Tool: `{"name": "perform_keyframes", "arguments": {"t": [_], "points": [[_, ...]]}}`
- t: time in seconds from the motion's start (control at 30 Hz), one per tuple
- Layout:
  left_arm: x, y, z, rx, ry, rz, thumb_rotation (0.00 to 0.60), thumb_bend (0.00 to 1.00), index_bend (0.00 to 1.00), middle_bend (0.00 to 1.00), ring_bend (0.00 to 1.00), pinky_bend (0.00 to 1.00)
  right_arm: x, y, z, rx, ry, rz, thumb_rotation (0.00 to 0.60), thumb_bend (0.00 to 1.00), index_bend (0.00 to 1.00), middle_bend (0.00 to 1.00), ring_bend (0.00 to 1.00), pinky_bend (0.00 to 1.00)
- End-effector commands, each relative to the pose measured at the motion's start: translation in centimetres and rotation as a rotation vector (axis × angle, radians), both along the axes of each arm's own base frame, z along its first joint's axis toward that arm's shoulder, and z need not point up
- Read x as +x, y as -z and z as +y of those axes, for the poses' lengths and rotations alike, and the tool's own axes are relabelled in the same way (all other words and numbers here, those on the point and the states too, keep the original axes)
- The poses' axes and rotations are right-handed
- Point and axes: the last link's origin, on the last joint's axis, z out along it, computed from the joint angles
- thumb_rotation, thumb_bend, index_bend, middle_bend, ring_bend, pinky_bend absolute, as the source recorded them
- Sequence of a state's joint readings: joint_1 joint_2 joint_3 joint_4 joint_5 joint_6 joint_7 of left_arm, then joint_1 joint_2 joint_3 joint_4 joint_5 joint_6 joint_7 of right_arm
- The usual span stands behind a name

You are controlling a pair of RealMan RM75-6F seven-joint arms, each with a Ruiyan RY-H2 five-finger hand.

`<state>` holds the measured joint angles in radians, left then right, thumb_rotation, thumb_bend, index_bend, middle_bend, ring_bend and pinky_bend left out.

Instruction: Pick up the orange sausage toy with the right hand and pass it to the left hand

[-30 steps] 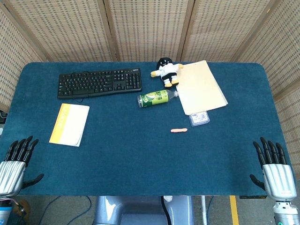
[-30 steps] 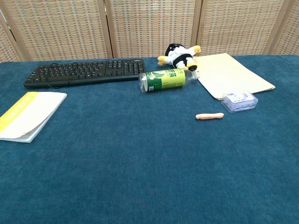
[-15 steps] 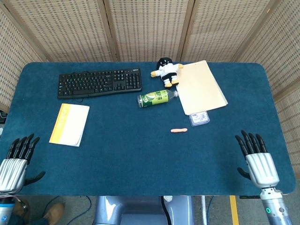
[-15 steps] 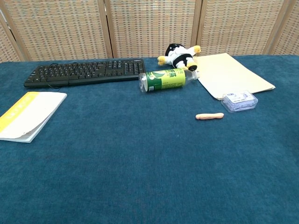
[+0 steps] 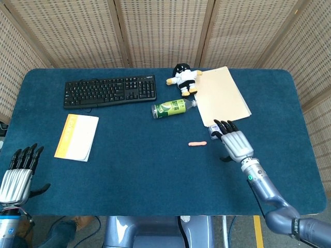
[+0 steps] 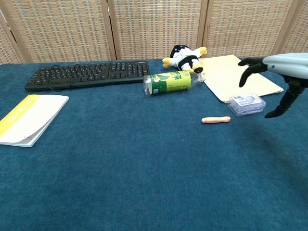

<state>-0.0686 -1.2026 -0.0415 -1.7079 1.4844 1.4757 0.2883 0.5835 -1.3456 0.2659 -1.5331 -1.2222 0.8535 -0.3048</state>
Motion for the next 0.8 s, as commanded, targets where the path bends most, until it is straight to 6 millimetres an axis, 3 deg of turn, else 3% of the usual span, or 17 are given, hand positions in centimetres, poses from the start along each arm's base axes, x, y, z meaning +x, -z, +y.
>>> {"name": "perform_keyframes", "arguments": {"t": [0.03,0.33,0.8], "points": [[-0.2,0.1,0.3,0.003,-0.012,0.003,0.600,0.00,0.00,0.00,0.00,0.00,0.5,3.2,-2.0,0.036,0.022,0.016,0.600,0.31,0.35,0.00,0.00,0.00],[-0.4,0.3,0.8,0.001,-0.028,0.007,0.600,0.00,0.00,0.00,0.00,0.00,0.2,6.2,-3.6,0.032,-0.001,0.101,0.600,0.38,0.42,0.00,0.00,0.00],[-0.5,0.5,0.8,0.000,-0.030,0.012,0.600,0.00,0.00,0.00,0.00,0.00,0.6,8.1,-4.3,0.054,0.026,0.103,0.600,0.46,0.46,0.00,0.00,0.00]]}}
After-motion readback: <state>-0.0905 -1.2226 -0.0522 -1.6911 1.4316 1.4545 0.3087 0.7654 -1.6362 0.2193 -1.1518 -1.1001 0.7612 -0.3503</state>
